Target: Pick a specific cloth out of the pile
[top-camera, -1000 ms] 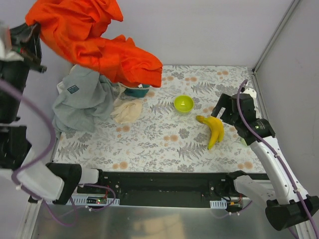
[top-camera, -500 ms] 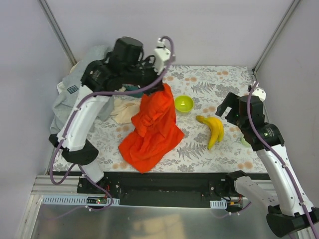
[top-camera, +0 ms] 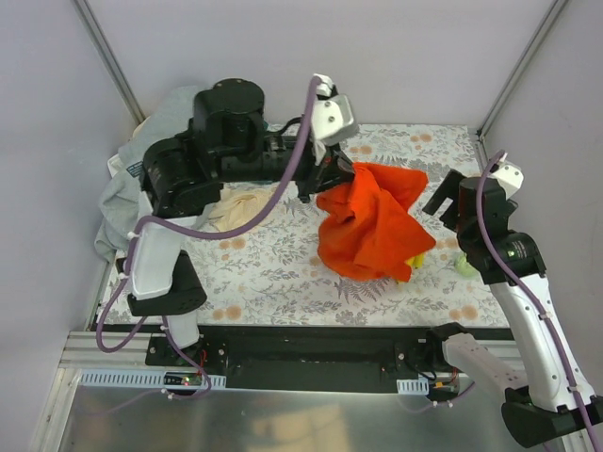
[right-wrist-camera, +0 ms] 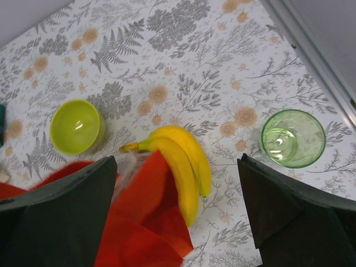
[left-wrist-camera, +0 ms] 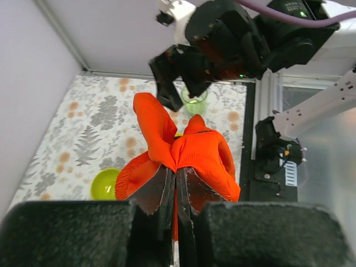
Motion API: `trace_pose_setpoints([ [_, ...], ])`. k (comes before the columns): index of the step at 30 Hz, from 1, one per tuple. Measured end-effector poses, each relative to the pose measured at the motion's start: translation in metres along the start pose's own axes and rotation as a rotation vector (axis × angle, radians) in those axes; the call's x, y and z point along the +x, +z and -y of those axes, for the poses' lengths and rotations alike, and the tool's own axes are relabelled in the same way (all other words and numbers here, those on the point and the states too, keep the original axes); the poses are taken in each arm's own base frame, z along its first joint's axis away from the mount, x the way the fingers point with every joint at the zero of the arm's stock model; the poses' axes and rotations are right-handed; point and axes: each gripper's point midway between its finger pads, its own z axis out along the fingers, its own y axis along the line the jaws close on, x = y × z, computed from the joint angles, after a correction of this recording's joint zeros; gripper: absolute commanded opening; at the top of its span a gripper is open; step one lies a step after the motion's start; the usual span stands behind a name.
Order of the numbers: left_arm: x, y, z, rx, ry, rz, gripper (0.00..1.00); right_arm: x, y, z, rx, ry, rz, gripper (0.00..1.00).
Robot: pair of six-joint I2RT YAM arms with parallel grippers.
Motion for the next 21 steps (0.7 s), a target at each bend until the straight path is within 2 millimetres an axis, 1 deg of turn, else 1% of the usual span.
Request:
trace_pose_setpoints([
  [2,0.005,0.014,0.009,0.04,-0.017,-0.015,0.0,-0.006,-0.001,0.006,0.028,0.009,0.022,0.99],
  [4,0.015,0.03,0.017,0.081,-0.039,-0.048,0.0,-0.015,-0.002,0.013,0.064,0.021,0.05,0.99],
  [7,0.043,0.06,0.026,0.134,-0.08,-0.135,0.0,-0.026,-0.004,0.022,0.105,0.044,0.085,0.99],
  [9,0.068,0.081,0.032,0.17,-0.111,-0.207,0.0,-0.033,-0.006,0.026,0.121,0.061,0.104,0.99],
  [10,0.087,0.093,0.033,0.185,-0.132,-0.257,0.0,-0.036,-0.006,0.027,0.124,0.066,0.109,0.99],
  [11,0.101,0.102,0.034,0.193,-0.145,-0.296,0.0,-0.037,-0.007,0.028,0.126,0.07,0.113,0.99],
  [13,0.141,0.122,0.035,0.211,-0.173,-0.39,0.0,-0.038,-0.007,0.028,0.126,0.073,0.113,0.99],
  [15,0.191,0.142,0.037,0.223,-0.195,-0.502,0.0,-0.037,-0.007,0.028,0.12,0.073,0.109,0.99],
  [16,0.213,0.149,0.037,0.226,-0.205,-0.551,0.0,-0.037,-0.007,0.027,0.118,0.073,0.108,0.99],
  [17,0.24,0.156,0.039,0.235,-0.216,-0.611,0.0,-0.037,-0.007,0.027,0.115,0.072,0.106,0.99],
  [19,0.296,0.165,0.047,0.264,-0.254,-0.736,0.0,-0.037,-0.007,0.027,0.115,0.068,0.106,0.99],
  [21,0.346,0.166,0.059,0.305,-0.297,-0.849,0.0,-0.036,-0.007,0.028,0.117,0.066,0.106,0.99],
])
